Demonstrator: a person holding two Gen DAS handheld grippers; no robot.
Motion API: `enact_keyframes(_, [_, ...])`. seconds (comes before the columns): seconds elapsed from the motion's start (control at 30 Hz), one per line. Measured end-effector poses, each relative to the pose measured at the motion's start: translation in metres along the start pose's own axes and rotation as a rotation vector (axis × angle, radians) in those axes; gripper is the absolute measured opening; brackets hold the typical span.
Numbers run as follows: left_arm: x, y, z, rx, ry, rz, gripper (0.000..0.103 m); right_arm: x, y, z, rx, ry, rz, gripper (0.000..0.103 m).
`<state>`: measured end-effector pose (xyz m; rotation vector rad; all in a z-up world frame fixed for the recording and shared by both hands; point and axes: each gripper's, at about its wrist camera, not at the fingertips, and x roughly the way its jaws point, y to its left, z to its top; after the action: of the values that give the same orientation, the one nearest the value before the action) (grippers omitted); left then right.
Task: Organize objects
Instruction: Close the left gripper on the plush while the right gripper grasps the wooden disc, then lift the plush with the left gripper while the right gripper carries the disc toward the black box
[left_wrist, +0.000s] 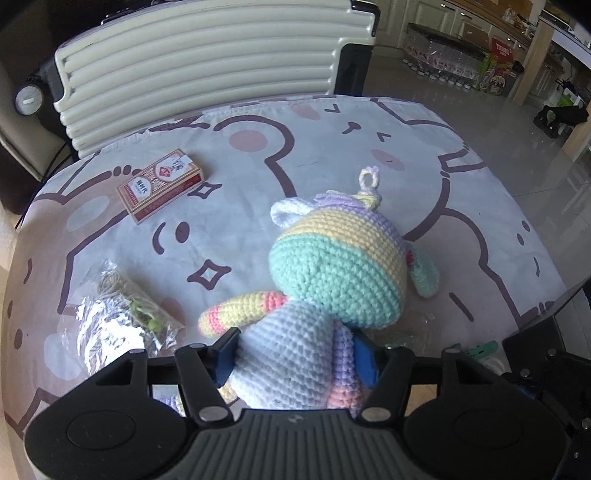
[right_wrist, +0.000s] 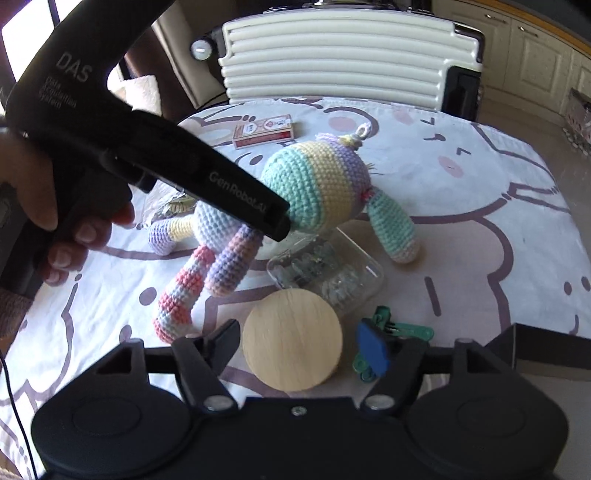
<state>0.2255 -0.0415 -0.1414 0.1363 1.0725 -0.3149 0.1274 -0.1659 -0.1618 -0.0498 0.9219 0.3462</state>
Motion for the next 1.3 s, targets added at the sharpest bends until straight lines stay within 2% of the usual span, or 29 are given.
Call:
enact_keyframes(0.1, [-0.001, 0.007, -0.004, -0.035, 0.028, 0.003, 0.063, 0.004, 0.007, 0.0, -0.039, 0.013, -0.012, 0.073])
enact_keyframes(0.33, [0.013, 0.005, -0.013, -0.033, 0.095, 0.042, 0.064, 0.022, 0.015, -0.003, -0.114, 0.057, -0.067, 0.072])
enact_keyframes(0.37, [0.015, 0.004, -0.012, -0.037, 0.1, 0.05, 0.065, 0.024, 0.015, -0.004, -0.117, 0.064, -0.066, 0.07])
enact_keyframes(0.5, [0.025, 0.005, -0.007, -0.072, 0.123, 0.071, 0.071, 0.021, 0.013, -0.004, -0.114, 0.067, -0.055, 0.069])
enact_keyframes(0.6, [0.033, 0.005, -0.005, -0.092, 0.134, 0.077, 0.071, 0.018, 0.01, -0.005, -0.104, 0.066, -0.049, 0.069])
enact_keyframes(0.77, [0.024, 0.004, -0.007, -0.109, 0.11, 0.087, 0.063, 0.008, 0.009, -0.005, -0.094, 0.049, -0.035, 0.069])
enact_keyframes(1.03, [-0.02, 0.007, -0.011, -0.154, 0.038, 0.119, 0.061, -0.022, 0.008, 0.0, -0.062, -0.002, -0.036, 0.069])
enact_keyframes(1.3, [-0.08, 0.001, -0.02, -0.155, -0.035, 0.131, 0.061, -0.069, 0.01, 0.014, -0.038, -0.067, -0.03, 0.069])
